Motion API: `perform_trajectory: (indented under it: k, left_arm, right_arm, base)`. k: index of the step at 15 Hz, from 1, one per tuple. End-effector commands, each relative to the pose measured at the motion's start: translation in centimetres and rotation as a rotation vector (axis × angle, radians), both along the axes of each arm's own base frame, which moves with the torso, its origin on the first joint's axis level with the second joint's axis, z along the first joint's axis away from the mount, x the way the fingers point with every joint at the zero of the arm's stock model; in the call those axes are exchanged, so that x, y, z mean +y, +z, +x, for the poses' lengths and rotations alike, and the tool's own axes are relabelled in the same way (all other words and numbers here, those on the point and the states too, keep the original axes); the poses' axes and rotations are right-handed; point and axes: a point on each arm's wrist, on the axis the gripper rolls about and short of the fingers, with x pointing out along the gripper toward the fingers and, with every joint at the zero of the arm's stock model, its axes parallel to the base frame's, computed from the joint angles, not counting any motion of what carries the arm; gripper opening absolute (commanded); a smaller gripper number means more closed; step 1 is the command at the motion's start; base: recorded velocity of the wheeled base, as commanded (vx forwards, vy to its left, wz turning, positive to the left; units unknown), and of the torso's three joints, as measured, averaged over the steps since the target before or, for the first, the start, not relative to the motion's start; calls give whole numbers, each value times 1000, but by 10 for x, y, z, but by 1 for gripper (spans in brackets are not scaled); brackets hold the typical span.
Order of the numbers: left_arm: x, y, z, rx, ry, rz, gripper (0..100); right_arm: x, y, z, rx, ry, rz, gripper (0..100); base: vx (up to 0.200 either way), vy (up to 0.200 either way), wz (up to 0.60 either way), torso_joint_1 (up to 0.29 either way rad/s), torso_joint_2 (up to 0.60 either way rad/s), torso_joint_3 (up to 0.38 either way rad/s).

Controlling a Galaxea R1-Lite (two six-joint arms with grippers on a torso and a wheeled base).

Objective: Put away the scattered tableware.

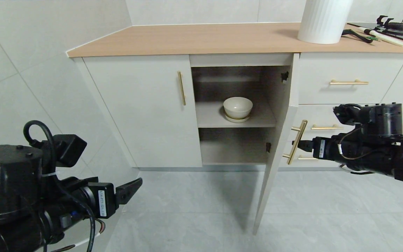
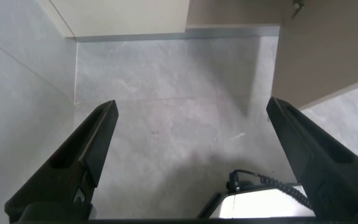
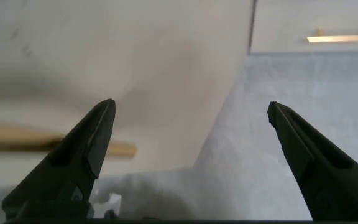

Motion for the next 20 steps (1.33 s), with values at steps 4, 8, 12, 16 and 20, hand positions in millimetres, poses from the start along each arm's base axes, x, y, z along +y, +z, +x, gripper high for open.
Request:
perform_trajectory:
  k: [4,8,12,16,20]
  left_arm:
    - [0,0,1,-2,1,-3,100]
    - [-3,-3,8,-24,61,21,100]
    - [-5,-7,5,-23,68,85,100]
    - [-3,-12,2,-13,56,117,100]
    - [-3,-11,2,-13,58,116,100]
  right_arm:
    - [20,-17,40,-6,28,-10,100]
    - [27,-18,42,-7,41,-3,100]
    - [27,-21,43,-1,39,-5,100]
    - [28,-26,46,4,36,-3,100]
    - [39,-35,56,-53,3,50,100]
  base:
    - [0,0,0,0,0,0]
    - [0,0,0,0,0,0]
    - [0,0,0,0,0,0]
    - [100,0,0,2,0,0]
    - [200,0,0,0,6,1]
